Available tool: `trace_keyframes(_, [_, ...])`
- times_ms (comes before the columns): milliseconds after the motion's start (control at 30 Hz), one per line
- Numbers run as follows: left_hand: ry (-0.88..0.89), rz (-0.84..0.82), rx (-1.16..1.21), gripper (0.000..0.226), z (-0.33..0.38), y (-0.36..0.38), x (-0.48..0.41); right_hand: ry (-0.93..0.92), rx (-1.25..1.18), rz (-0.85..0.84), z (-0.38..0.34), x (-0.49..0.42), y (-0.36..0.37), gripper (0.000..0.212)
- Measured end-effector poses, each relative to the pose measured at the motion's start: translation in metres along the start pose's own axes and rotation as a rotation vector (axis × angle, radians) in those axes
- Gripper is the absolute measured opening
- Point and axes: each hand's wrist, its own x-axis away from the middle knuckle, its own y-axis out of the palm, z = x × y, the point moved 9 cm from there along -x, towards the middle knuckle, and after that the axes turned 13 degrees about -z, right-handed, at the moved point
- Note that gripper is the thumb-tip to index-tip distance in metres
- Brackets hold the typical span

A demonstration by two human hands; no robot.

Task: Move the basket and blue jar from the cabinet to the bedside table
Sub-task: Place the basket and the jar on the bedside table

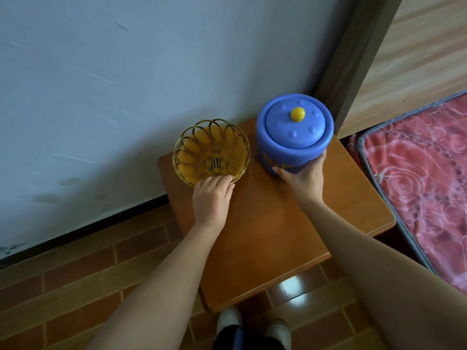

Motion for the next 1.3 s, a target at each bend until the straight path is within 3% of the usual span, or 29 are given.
trace_keyframes(467, [-0.043,0.004,0.015,0.017,0.004,-0.005,0.004,0.02,-0.008,0.033,0.003,-0.001,0.003,0.105])
trace_keyframes(733, [-0.06,-0.024,0.016,0.019,0.007,-0.006,0.006,0.069,0.049,-0.045,0.0,-0.01,0.0,0.107])
trace_keyframes(867, [-0.058,-0.051,-0.006,0.026,0.011,-0.009,0.009,0.185,0.114,-0.071,0.004,-0.003,-0.006,0.111])
trace_keyframes(1033, [-0.041,-0.03,-0.039,0.029,0.023,-0.032,0.013,0.275,0.216,-0.109,-0.012,0.011,-0.021,0.097])
trace_keyframes(1300, [0.071,-0.024,-0.057,0.03,0.076,-0.118,0.002,0.156,0.421,-0.072,-0.109,0.045,-0.076,0.07])
